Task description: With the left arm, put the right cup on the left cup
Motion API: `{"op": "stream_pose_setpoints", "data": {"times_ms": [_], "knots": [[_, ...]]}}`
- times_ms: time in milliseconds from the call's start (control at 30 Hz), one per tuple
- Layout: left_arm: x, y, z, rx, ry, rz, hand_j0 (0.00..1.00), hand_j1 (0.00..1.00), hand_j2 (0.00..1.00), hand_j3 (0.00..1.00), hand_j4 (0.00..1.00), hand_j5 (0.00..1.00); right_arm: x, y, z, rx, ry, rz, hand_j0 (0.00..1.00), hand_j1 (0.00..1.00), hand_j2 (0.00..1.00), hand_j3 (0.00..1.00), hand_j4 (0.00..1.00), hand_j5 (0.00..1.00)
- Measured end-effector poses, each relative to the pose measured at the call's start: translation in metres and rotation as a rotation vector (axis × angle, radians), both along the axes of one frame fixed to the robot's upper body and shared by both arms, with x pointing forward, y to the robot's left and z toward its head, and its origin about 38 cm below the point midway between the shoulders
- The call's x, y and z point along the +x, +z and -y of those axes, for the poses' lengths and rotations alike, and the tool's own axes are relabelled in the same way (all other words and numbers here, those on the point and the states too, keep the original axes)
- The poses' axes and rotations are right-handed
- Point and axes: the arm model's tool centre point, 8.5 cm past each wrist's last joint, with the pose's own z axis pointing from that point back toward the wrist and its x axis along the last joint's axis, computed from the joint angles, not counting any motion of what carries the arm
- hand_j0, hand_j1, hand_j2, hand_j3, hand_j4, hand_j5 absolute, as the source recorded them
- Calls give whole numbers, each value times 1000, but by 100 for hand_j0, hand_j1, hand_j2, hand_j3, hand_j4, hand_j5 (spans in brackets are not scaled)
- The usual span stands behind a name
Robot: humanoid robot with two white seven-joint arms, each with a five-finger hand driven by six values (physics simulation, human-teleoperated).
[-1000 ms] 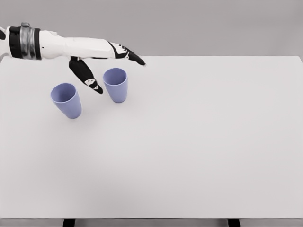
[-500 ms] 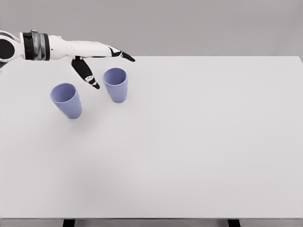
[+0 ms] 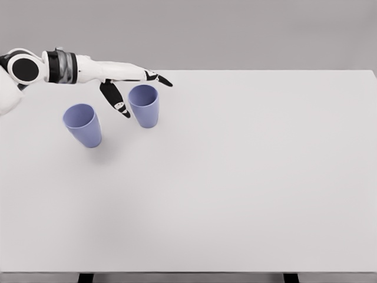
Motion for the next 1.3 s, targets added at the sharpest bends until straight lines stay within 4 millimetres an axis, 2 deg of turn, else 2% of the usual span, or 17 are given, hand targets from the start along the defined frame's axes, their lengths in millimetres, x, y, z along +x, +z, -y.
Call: {"op": "stream_pose_setpoints", "data": {"times_ms": [200,367,733,800,867,933,1300], "knots": [[1,0,-1,6,4,2,100,100,100,100,100,100,0,0,0,0,0,0,100,100,100,100,100,100],[7,-3,-11,25,42,6,100,100,100,100,100,100,-1,0,0,0,0,-1,100,100,100,100,100,100],[12,-26,3,42,50,-13,100,100,100,100,100,100,-1,0,0,0,0,-2,100,100,100,100,100,100],[12,-27,3,41,50,-14,84,84,84,84,84,84,-1,0,0,0,0,-1,100,100,100,100,100,100],[12,-27,4,40,50,-13,59,59,59,59,59,59,-1,0,0,0,0,-1,100,100,100,100,100,100],[12,-26,4,35,51,-12,51,51,51,51,51,51,-1,0,0,0,0,-1,100,100,100,100,100,100],[12,-21,-1,24,58,-4,49,49,49,49,49,49,-1,0,0,0,0,-1,100,100,100,100,100,100]]}}
